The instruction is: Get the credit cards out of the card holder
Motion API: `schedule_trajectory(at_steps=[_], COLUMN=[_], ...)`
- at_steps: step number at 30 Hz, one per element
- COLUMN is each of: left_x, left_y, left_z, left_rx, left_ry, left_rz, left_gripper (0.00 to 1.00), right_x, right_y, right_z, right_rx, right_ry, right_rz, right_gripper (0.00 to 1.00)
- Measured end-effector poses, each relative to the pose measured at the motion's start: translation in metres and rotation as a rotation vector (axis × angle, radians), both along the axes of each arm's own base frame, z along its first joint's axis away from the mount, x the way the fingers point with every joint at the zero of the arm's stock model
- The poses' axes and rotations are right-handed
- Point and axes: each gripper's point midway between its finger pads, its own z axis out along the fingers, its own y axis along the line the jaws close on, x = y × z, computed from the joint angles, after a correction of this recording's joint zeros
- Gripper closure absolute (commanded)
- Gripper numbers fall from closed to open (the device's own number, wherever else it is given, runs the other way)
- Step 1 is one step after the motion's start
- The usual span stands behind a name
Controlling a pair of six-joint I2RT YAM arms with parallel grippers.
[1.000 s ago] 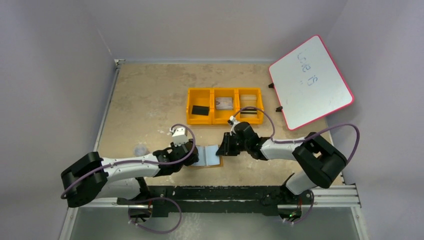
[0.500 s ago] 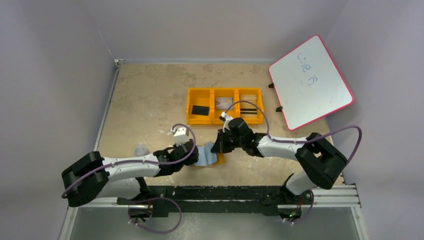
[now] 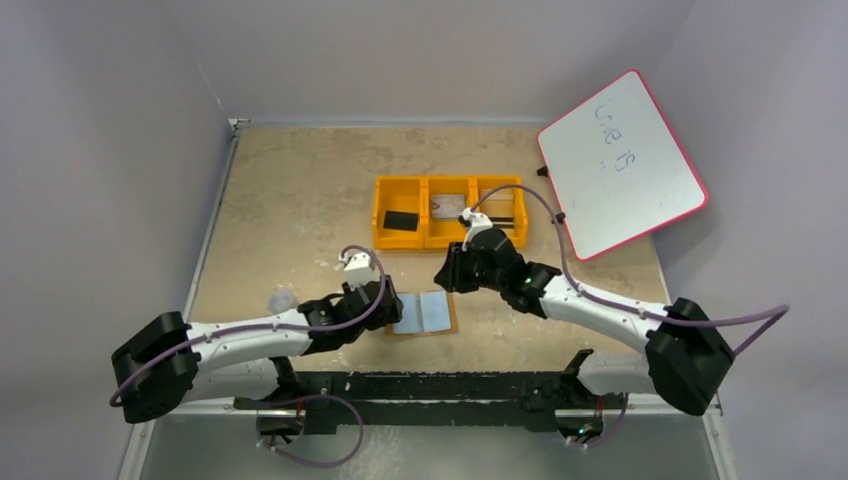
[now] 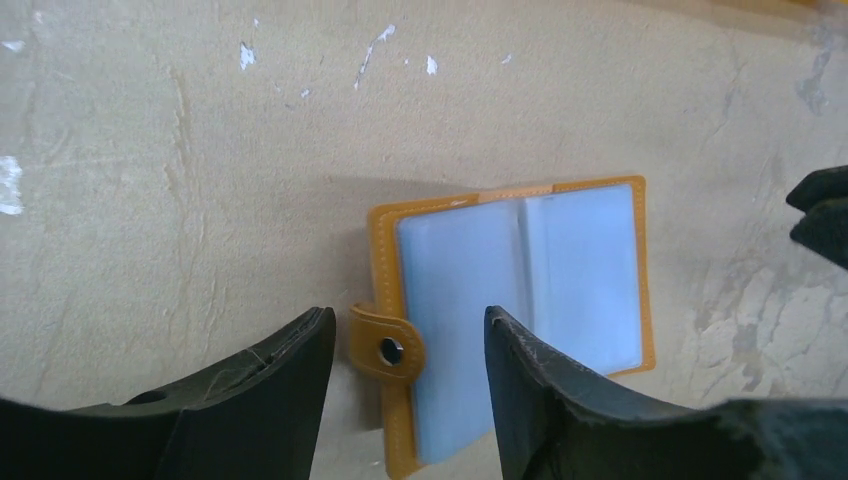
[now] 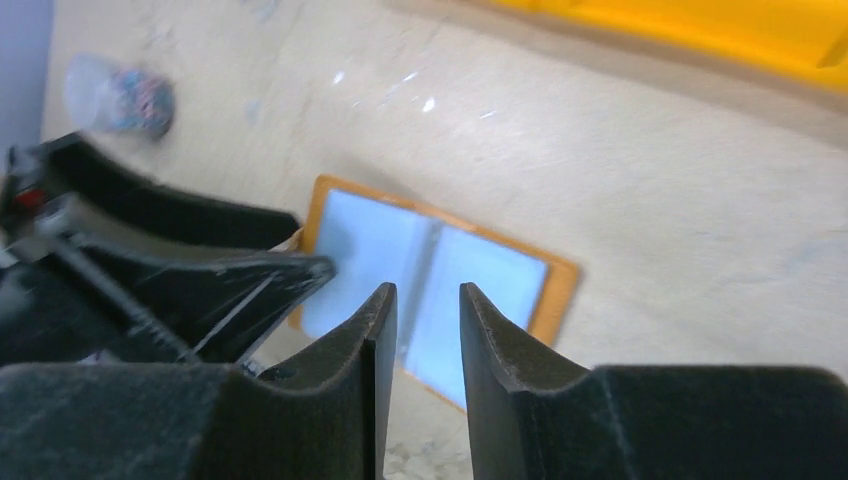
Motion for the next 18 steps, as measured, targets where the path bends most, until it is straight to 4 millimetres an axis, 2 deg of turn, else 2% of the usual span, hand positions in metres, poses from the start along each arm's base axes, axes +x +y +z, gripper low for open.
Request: schedule_trajectory(at_steps=[3, 7, 10, 14, 18], left_x=[0.004, 0.02, 0.034, 0.048, 0.051], left_y=[0.004, 0.016, 0.036, 0.071, 0.105], left_z=[0.013, 0.051, 0.093, 0.148, 0.188], left_rx=[0.01, 0.025, 0.042, 0.085, 0.139], left_ry=[-0.025, -0.105, -0.201, -0.334, -0.434], left_rz=[0.016, 0.108, 0.228, 0.394, 0.541], left_gripper=[0.32, 0.27, 0.25, 0.25, 0.25], right_x=[0.015, 0.036, 0.052, 0.065, 0.068], right_y=[-0.021, -0.058, -0.091, -0.129, -0.162], right_z=[0.005, 0.034, 0.071, 0.119, 0.16], right_rx=[-0.089, -0.159, -0.192, -0.225, -0.23], right_ry=[-0.054, -0.2, -0.355, -0.541, -0.701], right_rz=[-0.104, -0.265, -0.405, -0.556, -0.689], right_gripper=[0.41, 0.18, 0.12, 0.08, 0.03])
